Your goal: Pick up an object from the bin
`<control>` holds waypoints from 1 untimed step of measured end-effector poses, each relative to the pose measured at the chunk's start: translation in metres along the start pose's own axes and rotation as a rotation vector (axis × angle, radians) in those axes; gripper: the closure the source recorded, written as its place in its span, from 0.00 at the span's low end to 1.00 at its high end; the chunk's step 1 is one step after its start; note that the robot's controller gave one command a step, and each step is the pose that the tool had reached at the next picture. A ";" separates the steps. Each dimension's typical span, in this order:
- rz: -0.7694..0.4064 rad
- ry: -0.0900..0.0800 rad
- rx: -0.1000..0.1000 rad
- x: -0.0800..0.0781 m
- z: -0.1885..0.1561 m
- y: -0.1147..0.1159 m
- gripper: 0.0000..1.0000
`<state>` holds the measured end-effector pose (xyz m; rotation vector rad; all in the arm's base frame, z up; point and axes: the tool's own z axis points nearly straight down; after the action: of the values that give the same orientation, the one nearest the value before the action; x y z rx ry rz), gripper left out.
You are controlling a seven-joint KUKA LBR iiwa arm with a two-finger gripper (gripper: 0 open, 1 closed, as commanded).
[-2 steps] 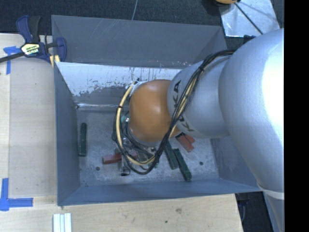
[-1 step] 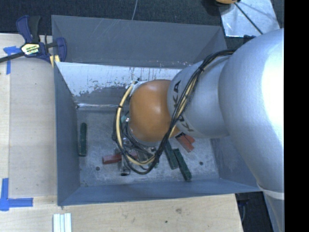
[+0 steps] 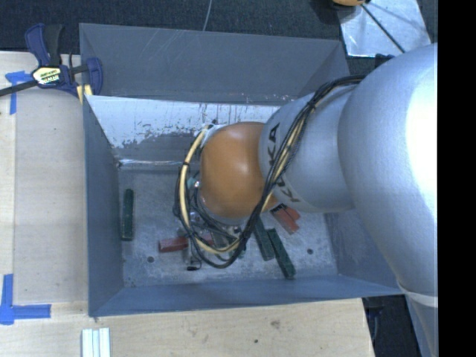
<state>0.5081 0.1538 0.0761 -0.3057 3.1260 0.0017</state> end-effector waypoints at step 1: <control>0.171 -0.001 0.001 -0.007 -0.101 -0.010 1.00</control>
Offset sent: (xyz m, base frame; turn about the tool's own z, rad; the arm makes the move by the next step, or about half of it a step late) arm 0.0000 0.0000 0.0000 0.0000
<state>0.5165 0.1454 0.1770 -0.0380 3.1393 0.0012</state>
